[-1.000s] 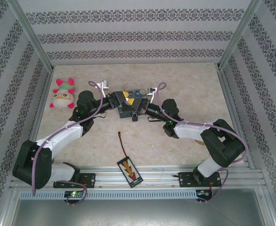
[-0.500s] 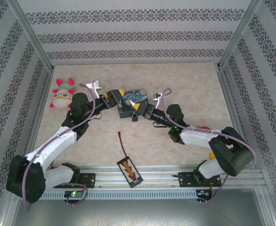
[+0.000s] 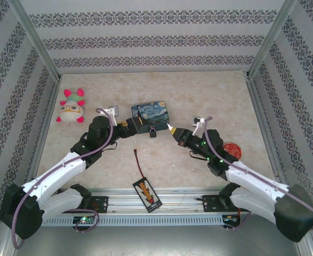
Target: Unlock a padlock with a key
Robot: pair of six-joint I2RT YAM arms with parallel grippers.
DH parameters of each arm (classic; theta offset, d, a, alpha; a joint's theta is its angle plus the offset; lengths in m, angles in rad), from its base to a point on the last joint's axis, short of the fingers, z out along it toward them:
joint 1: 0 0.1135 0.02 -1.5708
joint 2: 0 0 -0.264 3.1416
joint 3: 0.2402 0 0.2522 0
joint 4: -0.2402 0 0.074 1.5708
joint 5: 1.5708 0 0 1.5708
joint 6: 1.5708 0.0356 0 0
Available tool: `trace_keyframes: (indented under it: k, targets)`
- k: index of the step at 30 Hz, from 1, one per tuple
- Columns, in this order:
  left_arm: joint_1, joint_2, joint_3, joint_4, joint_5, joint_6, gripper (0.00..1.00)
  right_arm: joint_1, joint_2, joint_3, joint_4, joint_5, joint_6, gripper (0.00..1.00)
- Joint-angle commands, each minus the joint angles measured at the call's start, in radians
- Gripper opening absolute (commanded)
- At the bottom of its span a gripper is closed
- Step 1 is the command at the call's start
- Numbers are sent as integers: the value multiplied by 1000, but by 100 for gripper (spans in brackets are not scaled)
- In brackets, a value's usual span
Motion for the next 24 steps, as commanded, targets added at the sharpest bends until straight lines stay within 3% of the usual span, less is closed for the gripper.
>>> trace_keyframes:
  k: [1,9,24]
  targets:
    - [-75,43,-13,-63,-124,8,99,-5,-66,-29,-225,97,-53,0]
    - [-181,273,41,-9,-167,1,99,-7,-46,-68,-219,105,-57,0]
    - [-195,600,241,-65,-260,29,96,-9,61,-42,-199,135,-94,0]
